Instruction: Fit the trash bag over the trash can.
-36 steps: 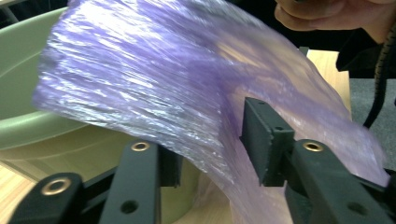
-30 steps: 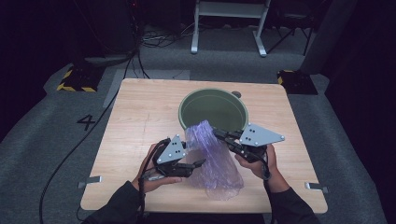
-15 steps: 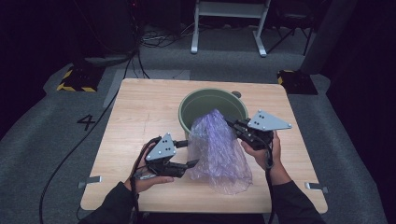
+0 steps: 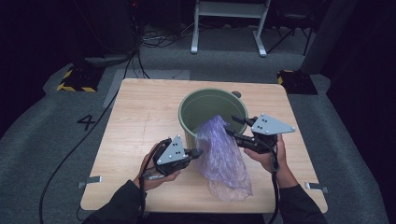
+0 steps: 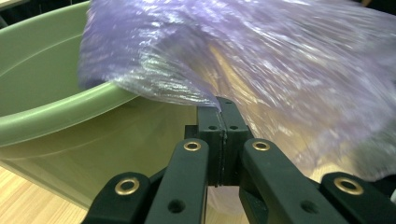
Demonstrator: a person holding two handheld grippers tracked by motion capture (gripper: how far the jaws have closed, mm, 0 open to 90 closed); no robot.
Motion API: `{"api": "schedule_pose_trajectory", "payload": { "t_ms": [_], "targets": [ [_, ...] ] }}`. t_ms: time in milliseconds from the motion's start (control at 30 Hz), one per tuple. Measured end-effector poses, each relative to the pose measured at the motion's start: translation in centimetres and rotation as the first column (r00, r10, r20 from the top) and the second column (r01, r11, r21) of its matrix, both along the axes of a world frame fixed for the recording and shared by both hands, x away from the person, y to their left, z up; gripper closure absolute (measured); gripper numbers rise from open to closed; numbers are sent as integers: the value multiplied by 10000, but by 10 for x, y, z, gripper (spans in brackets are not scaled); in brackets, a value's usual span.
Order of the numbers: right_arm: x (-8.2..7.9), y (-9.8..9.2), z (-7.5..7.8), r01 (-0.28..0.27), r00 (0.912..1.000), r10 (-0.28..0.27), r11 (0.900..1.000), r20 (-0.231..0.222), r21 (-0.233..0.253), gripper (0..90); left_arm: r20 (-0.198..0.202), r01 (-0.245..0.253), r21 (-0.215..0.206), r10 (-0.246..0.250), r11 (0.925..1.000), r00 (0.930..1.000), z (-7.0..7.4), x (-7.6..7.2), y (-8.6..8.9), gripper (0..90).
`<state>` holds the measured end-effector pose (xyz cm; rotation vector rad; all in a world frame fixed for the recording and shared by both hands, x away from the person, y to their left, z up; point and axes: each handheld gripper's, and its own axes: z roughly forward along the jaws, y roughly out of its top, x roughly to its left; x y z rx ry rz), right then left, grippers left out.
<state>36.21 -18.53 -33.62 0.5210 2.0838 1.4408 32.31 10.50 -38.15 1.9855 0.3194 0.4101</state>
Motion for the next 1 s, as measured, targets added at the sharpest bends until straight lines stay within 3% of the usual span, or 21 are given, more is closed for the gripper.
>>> {"api": "schedule_pose_trajectory", "payload": {
  "t_ms": [133,200,300,333,367,400,433,467,533,633,667,733,833,900,1000],
  "targets": [
    [-16,-11,2,-313,9995,313,9995,-5,-37,373,-75,-36,-99,35,9999,10000,0,1,2,898],
    [-34,-19,1,-684,9976,685,9973,21,-257,342,-76,55,-53,-56,10000,10000,-1,1,2,899],
    [-42,-21,-1,-597,9981,602,9969,90,-512,327,-135,109,-90,-110,9999,9998,-1,1,1,899],
    [-44,-23,0,-227,9996,240,9974,175,-682,346,-130,59,-56,-60,10000,9999,-2,1,0,900],
    [-44,-23,0,-227,9996,240,9974,175,-682,346,-130,59,-56,-60,10000,9999,-2,1,0,900],
    [-43,-23,0,-68,9996,89,9970,268,-766,398,-140,42,-88,-43,10000,9999,-2,2,0,900],
    [-38,-22,1,-512,9986,522,9960,118,-732,563,-157,53,-116,-55,9999,9999,-2,2,0,900],
    [-38,-22,1,-512,9986,522,9960,118,-732,563,-153,57,-125,-59,9999,9999,-2,2,0,900],
    [-33,-17,1,-647,9978,658,9926,70,-1030,758,-151,103,-181,-105,9998,9998,-2,3,0,900],
    [-23,-10,2,-830,9965,829,9888,-58,-1240,898,-125,111,-289,-115,9995,9999,-1,5,1,900],
    [-15,-7,3,-483,9988,484,9910,-18,-1247,900,-136,141,-390,-147,9991,9998,-1,5,2,900],
    [-11,-7,4,-315,9995,318,9928,4,-1152,900,-16,180,-655,-181,9977,9998,0,5,4,900],
    [5,-3,8,377,9993,-380,9938,-5,-1047,900,191,123,-690,-110,9975,9998,3,3,6,900],
    [9,-2,8,412,9991,-424,9934,-96,-1070,900,284,-35,-699,55,9975,9996,6,3,8,900],
    [17,-2,10,911,9956,-927,9916,-135,-918,744,304,-389,-760,413,9964,9987,7,5,11,900]
  ]
}}
